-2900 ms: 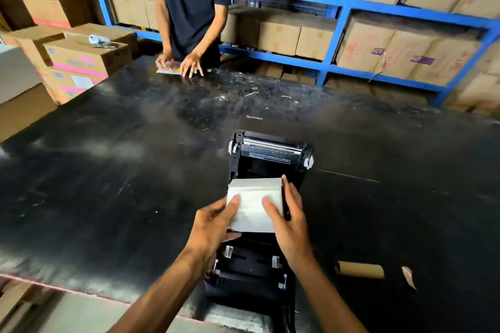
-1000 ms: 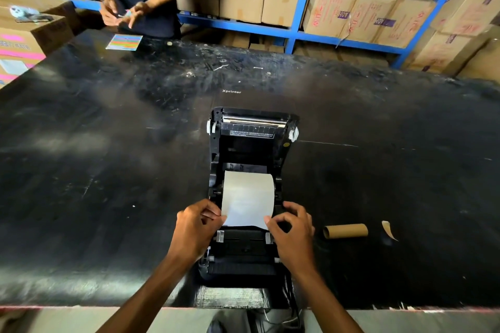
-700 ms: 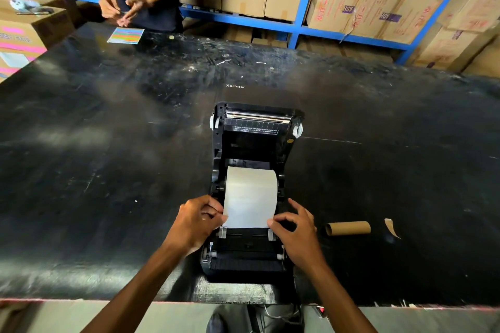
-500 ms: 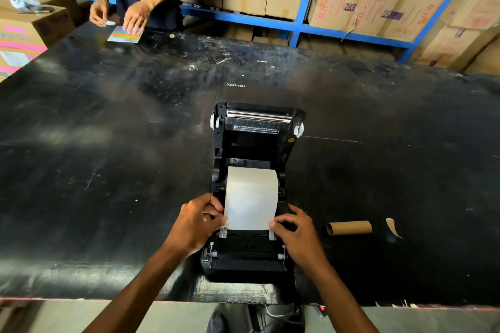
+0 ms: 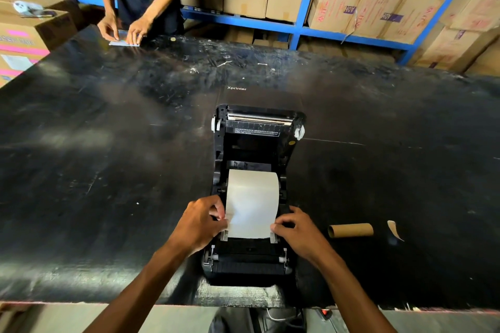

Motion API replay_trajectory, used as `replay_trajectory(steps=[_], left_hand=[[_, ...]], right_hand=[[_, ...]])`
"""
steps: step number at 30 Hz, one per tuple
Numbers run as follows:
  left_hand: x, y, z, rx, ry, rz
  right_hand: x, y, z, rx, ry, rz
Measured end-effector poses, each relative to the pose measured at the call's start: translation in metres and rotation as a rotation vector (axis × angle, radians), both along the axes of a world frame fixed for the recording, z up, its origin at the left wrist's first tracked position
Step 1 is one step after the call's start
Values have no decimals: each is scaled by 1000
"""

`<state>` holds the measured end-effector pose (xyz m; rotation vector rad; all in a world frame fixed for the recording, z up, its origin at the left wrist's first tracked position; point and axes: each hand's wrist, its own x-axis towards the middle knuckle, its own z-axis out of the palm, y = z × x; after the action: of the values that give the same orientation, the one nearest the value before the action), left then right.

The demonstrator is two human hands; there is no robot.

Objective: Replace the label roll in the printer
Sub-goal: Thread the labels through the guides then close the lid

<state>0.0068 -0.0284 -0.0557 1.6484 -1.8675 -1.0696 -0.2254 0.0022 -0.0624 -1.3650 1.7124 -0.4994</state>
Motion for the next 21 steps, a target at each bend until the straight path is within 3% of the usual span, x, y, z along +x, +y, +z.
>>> replay_trajectory(steps=[21], left_hand=[[4,-3,9,70,37,-21]], right_hand=[[6,4,-4,-12,-19,-67]])
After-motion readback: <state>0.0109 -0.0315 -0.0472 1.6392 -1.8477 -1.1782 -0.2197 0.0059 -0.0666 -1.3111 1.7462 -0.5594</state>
